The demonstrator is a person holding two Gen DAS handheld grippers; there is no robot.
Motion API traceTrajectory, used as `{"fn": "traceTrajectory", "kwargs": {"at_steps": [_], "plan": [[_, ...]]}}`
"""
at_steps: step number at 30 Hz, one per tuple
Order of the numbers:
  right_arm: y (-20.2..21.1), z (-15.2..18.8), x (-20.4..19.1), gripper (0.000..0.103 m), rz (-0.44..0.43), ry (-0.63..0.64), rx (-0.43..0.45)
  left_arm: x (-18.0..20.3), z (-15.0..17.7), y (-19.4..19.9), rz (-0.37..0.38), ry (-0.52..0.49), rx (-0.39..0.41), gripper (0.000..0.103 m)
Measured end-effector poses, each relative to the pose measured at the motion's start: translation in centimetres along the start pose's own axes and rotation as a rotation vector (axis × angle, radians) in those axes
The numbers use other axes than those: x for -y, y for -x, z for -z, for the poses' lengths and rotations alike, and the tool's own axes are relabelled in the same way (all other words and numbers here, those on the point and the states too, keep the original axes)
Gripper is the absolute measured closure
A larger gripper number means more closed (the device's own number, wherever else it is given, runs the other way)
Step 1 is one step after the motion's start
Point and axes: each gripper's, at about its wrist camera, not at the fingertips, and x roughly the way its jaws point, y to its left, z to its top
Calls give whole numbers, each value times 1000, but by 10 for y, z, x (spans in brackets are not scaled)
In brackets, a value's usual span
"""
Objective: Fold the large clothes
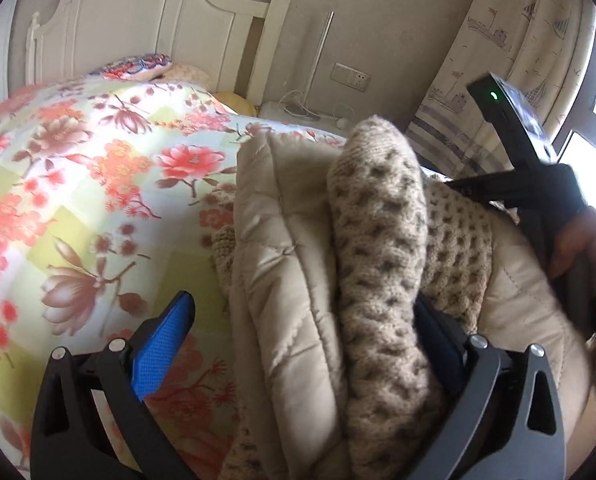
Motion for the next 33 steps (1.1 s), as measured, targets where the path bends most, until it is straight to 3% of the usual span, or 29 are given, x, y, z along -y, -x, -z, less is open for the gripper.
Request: {"fn": "traceTrajectory", "kwargs": {"at_steps": [2, 4, 5, 8, 9, 11, 13, 15, 19, 22, 26, 29, 31, 33], "plan": [[10, -1, -13, 66, 70, 79, 19, -1, 0, 5, 8, 4, -7, 2], [35, -1, -16, 65, 76, 78, 86, -4, 0, 15, 19, 19, 3, 2], [51, 2, -11, 65, 47, 60, 139, -6, 1, 22, 25, 24, 13, 2], [103, 11, -21, 66, -150, 49, 284, -11, 7, 51, 22, 31, 69, 2], [112, 13, -30, 66, -160, 78, 301, -13, 9, 60, 15, 34, 87, 2], [113, 22, -60, 66, -163, 195, 288, -19, 14, 79, -16, 51, 135, 2], [88, 32, -94, 66, -176, 280, 201, -29, 22, 101, -83, 100, 194, 2], [68, 41, -121, 66, -145, 343, 175, -38, 30, 117, -110, 148, 237, 2], [59, 38, -136, 65, -98, 361, 168, -45, 35, 130, -116, 179, 229, 2], [74, 44, -129, 66, -117, 345, 217, -40, 35, 137, -121, 156, 208, 2], [140, 75, -77, 66, -290, 171, 361, -26, 44, 154, -121, 85, 220, 2], [181, 121, -36, 66, -314, 88, 471, -9, 48, 156, -107, 40, 226, 2], [186, 150, -17, 66, -311, 51, 486, 5, 51, 158, -84, 15, 231, 2], [171, 175, -5, 66, -256, 28, 457, 20, 54, 158, -70, -10, 242, 2]]}}
